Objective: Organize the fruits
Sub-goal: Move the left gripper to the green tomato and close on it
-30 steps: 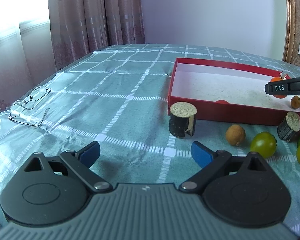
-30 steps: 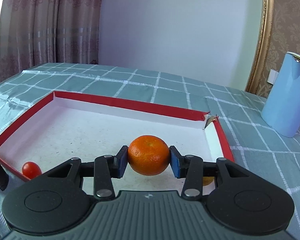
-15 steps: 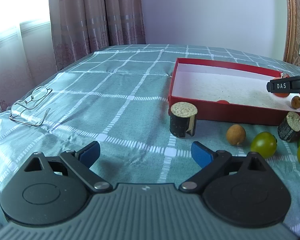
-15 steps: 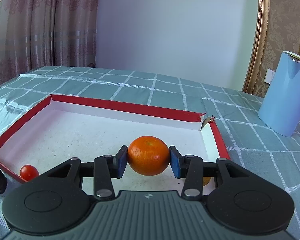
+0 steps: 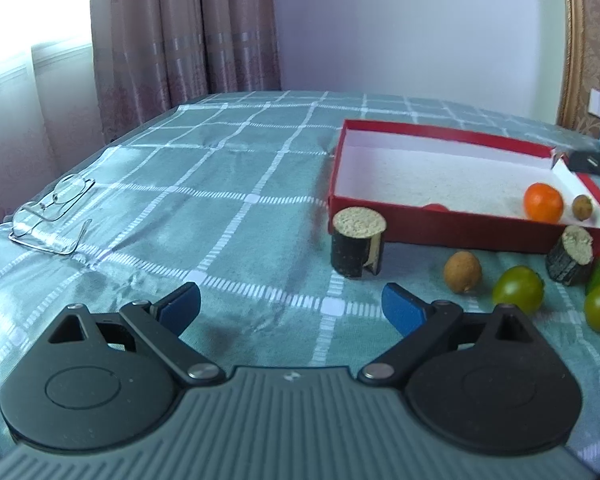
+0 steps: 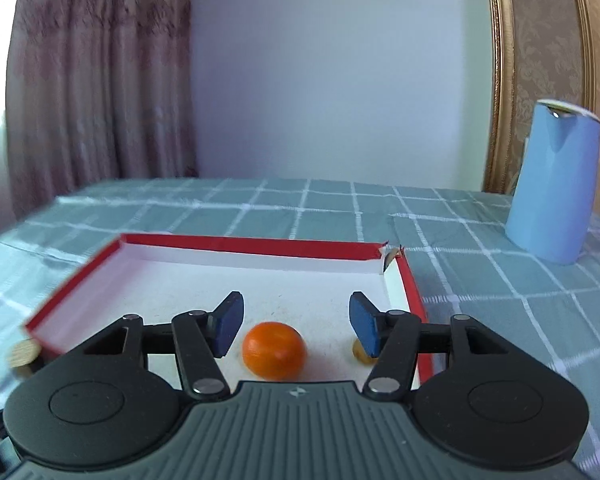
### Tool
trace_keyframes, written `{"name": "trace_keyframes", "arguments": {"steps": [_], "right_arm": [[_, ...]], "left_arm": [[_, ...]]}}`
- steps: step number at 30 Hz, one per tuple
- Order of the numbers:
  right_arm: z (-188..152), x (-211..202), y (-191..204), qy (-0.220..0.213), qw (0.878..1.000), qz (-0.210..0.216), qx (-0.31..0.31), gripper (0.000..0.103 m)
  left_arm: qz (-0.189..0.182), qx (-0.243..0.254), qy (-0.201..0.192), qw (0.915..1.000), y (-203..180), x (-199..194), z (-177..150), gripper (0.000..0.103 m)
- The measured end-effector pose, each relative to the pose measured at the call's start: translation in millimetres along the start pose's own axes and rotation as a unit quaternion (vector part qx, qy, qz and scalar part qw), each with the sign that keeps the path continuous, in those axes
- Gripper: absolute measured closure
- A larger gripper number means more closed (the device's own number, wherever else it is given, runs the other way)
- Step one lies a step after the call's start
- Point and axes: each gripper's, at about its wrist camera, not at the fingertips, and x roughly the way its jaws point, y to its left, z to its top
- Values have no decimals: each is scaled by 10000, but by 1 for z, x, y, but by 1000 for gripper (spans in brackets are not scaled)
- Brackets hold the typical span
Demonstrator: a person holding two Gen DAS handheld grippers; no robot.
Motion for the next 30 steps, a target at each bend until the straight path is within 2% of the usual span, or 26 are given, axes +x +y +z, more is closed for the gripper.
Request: {"name": "trace_keyframes", "arguments": {"steps": [4, 10, 12, 17, 20, 22, 24, 28, 30], "right_arm": [[-25, -37, -35, 6, 9980, 440, 444, 45], [-59, -47, -65, 360, 9955, 257, 841, 44], [-61, -49, -73, 370, 9926, 382, 1093, 44], [-65, -51, -81, 320, 9901, 546, 1251, 44], [-66, -51, -86, 298, 9876, 652, 1394, 44], [-67, -50, -89, 319, 9862, 709, 1462, 44], [-68, -49, -91, 336, 9851, 751, 1508, 43], [-69, -49, -92, 329, 9838, 812, 1561, 43], [-69, -49, -93, 326, 9833, 831, 1586, 43]], "left_arm": [[-118, 70, -146, 9998, -2, -4, 3, 7], [-389, 707, -416, 9959, -41, -15, 6, 7], [-548, 896, -459, 9934, -58, -19, 8, 7], [-757, 1171, -573, 9886, -89, -25, 10, 7], [-858, 1312, -572, 9860, -101, -24, 8, 13], [-963, 1382, -566, 9841, -107, -23, 5, 22], [-1086, 1441, -523, 9822, -112, -22, 1, 27], [-1156, 1479, -445, 9812, -114, -18, -4, 27], [-1241, 1462, -356, 9808, -113, -14, -5, 32]]}}
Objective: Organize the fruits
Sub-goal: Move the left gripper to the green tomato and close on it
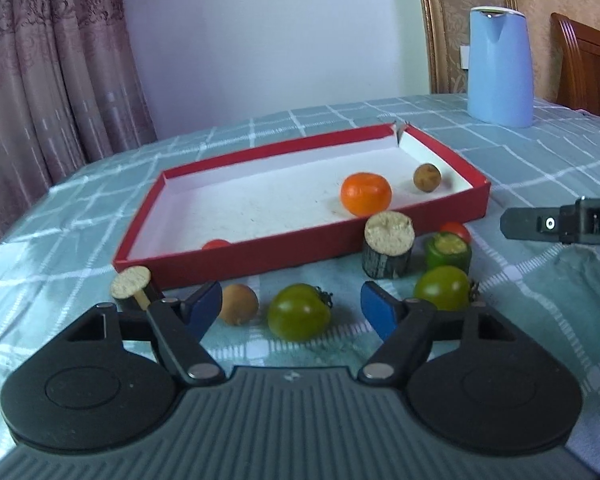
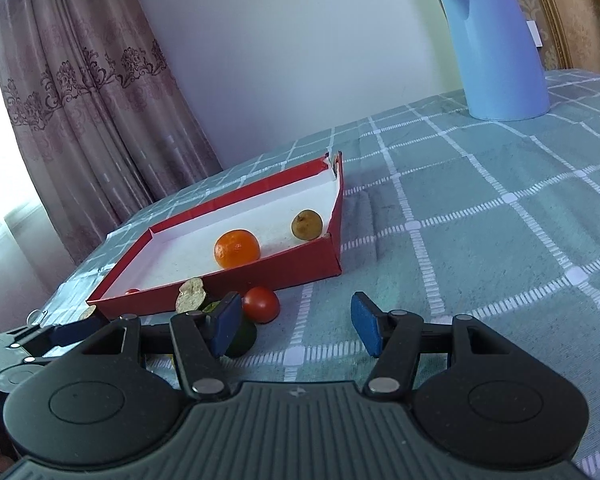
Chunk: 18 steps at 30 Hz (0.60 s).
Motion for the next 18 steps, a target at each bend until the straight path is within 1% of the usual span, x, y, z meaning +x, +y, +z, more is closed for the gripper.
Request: {"name": "trace_keyframes", "arguments": {"steps": [1, 5, 6, 9, 10, 18], "right_arm": [[0, 0, 0, 0, 10000, 12, 15, 43], [0, 0, -2, 12, 10000, 30, 66, 41], [0, 1, -2, 19, 10000, 34, 77, 41], [0, 2, -4, 54, 9999, 49, 125, 40], [0, 2, -4, 67, 9999, 49, 132, 40], [-1, 3, -6, 61, 9998, 68, 202, 40]], "left_arm": [[-44, -33, 67, 10000, 1, 3, 0, 34], [-64, -77, 43, 9999, 4, 5, 0, 36], [-44, -69, 37, 10000, 4, 4, 0, 38], [-101, -67, -43, 9999, 4, 0, -1, 52], [-142, -67, -61, 9999, 4, -2, -1, 53], [-162, 107, -80, 9998, -3, -4, -3, 57]]}}
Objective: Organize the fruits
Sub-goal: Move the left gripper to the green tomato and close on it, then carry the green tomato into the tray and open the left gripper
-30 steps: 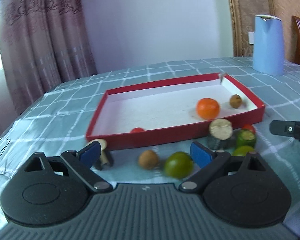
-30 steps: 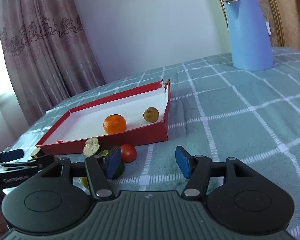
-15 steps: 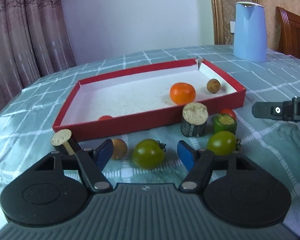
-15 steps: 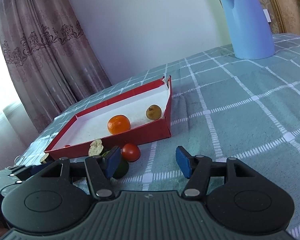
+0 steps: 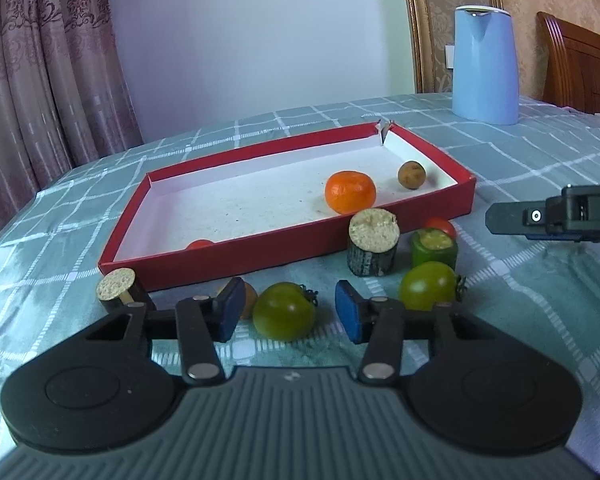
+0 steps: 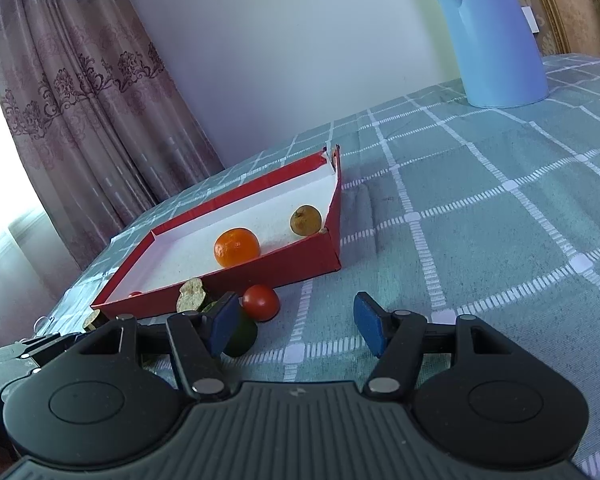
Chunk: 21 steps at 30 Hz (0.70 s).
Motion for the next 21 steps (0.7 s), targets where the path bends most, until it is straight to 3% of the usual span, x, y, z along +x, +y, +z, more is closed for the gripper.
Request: {"name": "trace_keyframes", "arguments": {"steps": [4, 12, 21], "right_arm": [[0, -1, -1, -20, 10000, 26, 40, 37], [0, 0, -2, -1, 10000, 46, 60, 37], [0, 0, -3, 2, 10000, 44, 66, 37]], "left_arm": [[-4, -92, 44, 9999, 1, -5, -3, 66], [-16, -289, 315, 9991, 5, 3, -5, 69], [11, -339, 263, 9991, 5, 5, 1, 73]]}}
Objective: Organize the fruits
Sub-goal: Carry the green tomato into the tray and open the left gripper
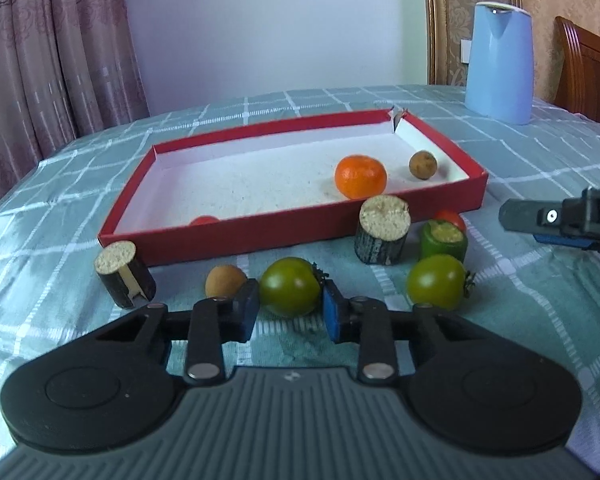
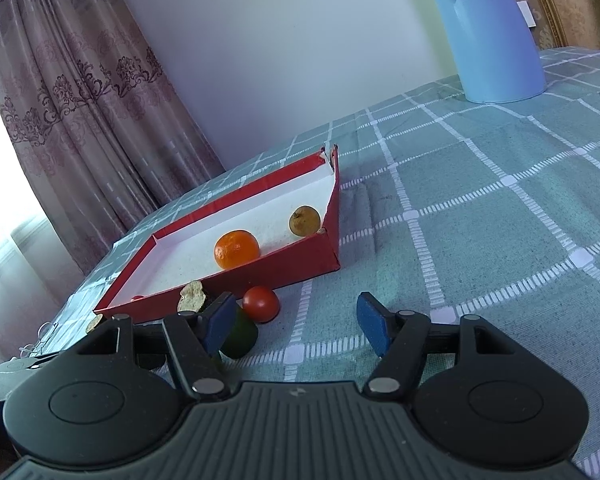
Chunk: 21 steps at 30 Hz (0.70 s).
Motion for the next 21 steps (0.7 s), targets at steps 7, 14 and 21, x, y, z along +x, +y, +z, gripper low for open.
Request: {"name": "trace_keyframes", "arguments": {"steps": [7, 14, 21], "right_arm": [[-1, 4, 7, 169, 9995, -218, -165, 37], [-3, -2, 11, 138, 9993, -182, -311, 36], [-21, -9, 49, 329, 9901, 165, -1354, 36]], "left_arm": [[259, -131, -387, 9988, 13, -1, 36, 73], [748, -383, -380, 9957, 47, 33, 77, 73], [963, -653, -30, 9932, 73, 70, 82, 73]]}}
